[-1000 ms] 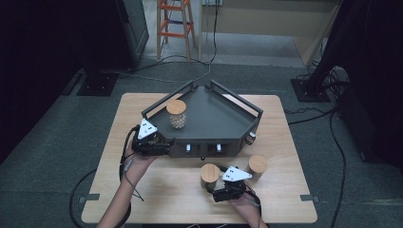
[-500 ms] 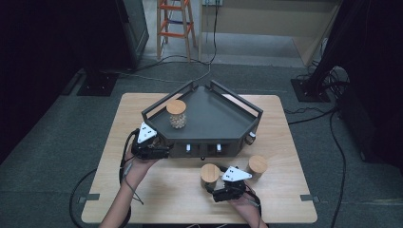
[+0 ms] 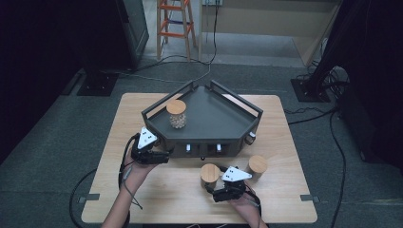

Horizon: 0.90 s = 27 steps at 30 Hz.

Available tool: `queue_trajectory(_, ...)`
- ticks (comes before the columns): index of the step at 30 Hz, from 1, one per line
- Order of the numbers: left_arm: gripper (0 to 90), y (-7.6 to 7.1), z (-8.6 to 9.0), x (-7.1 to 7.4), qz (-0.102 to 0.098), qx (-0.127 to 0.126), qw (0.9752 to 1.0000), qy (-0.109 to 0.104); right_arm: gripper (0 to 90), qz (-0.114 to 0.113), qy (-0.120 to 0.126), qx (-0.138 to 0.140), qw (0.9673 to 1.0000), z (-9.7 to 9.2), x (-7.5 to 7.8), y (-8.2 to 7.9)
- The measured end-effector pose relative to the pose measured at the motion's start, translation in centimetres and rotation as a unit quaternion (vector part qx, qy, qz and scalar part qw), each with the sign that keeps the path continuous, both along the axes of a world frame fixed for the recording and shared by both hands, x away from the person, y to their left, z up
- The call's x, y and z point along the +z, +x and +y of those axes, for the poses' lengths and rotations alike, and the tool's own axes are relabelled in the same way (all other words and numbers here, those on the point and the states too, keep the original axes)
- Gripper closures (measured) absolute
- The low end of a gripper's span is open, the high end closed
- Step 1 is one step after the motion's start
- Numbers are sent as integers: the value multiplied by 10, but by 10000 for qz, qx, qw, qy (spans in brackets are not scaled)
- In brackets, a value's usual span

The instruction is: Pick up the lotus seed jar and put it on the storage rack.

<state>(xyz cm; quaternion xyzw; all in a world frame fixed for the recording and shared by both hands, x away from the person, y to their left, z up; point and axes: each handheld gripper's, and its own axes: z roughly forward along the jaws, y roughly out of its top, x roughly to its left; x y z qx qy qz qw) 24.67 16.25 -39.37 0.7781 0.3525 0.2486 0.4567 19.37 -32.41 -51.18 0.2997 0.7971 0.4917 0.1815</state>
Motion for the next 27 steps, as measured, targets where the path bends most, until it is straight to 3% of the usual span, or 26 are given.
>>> queue_trajectory(17, 109, -9, 4, -10, 41, 31, 10000, 43, 65, -9, -9, -6, 10000, 1, 0, 0)
queue_trajectory(21, 109, -13, 3, -10, -33, 59, 9998, 191, 65, -14, -11, -2, 10000, 1, 0, 0)
queue_trajectory(27, 109, -16, 6, -11, -35, 53, 9999, 131, 65, -3, -6, -3, 10000, 1, 0, 0)
